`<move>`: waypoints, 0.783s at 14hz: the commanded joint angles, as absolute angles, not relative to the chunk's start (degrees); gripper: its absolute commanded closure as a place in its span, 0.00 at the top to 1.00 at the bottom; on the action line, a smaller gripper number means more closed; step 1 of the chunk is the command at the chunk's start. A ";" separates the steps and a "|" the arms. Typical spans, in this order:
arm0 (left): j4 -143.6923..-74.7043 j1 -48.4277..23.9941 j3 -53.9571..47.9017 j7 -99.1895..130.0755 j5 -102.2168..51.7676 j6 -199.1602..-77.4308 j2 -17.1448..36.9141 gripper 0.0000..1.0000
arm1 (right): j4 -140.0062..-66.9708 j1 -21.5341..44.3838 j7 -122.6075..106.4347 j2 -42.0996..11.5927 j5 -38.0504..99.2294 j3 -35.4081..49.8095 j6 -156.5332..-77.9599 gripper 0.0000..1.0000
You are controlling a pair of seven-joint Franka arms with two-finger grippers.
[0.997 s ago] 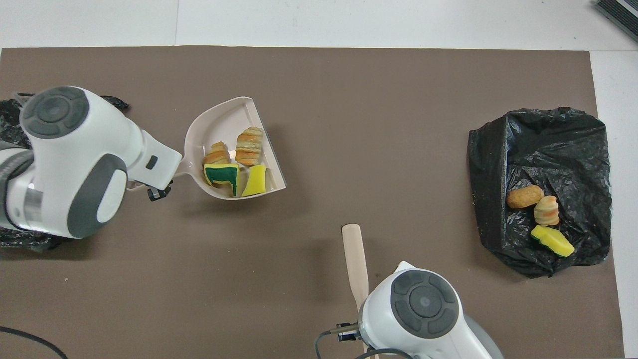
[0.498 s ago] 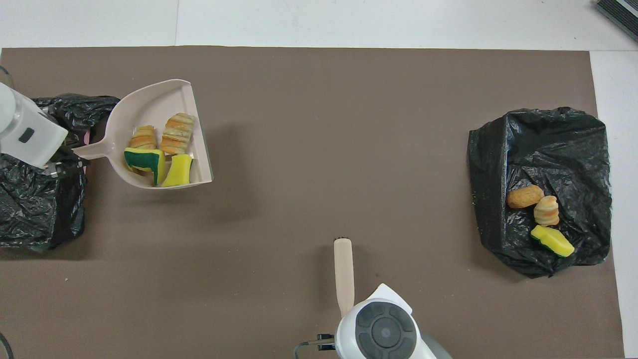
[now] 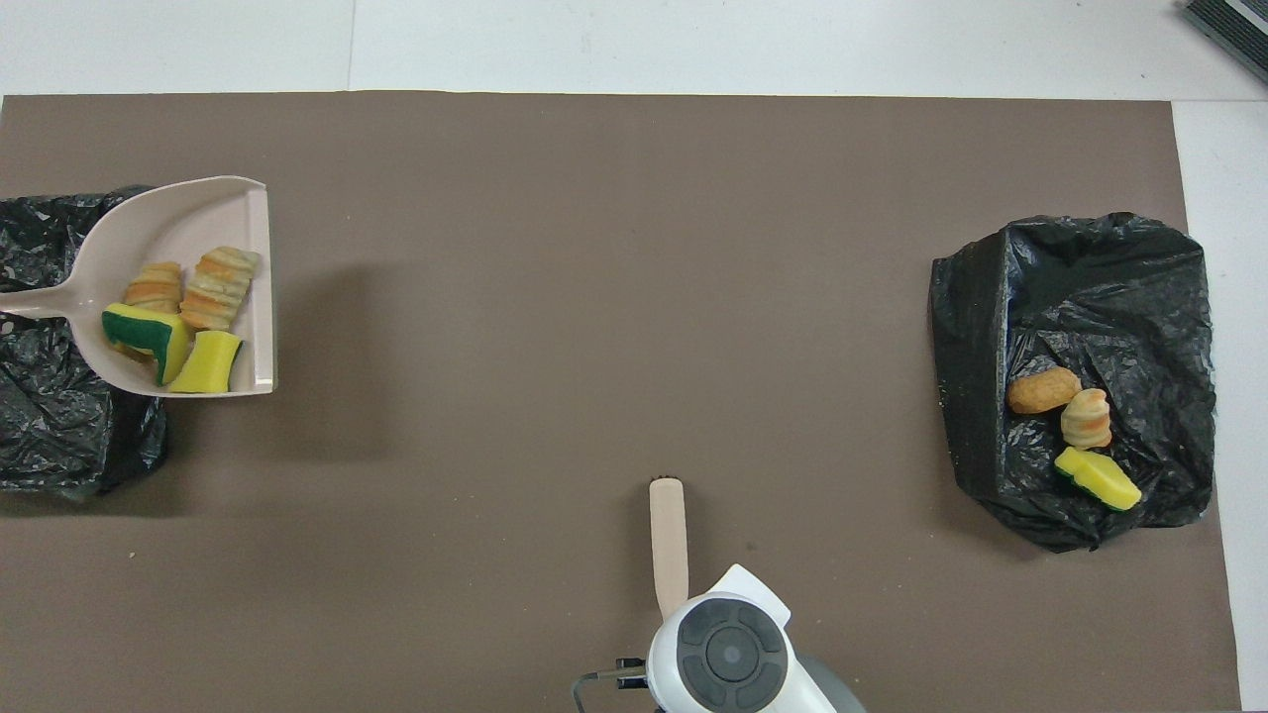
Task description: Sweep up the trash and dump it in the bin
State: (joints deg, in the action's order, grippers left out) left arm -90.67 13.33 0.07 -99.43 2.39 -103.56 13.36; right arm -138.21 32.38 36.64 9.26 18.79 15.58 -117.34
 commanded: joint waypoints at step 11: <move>-84.90 22.15 -0.18 -111.89 29.07 -112.58 15.12 0.00 | -131.59 32.70 37.27 8.26 18.64 14.77 -115.15 1.00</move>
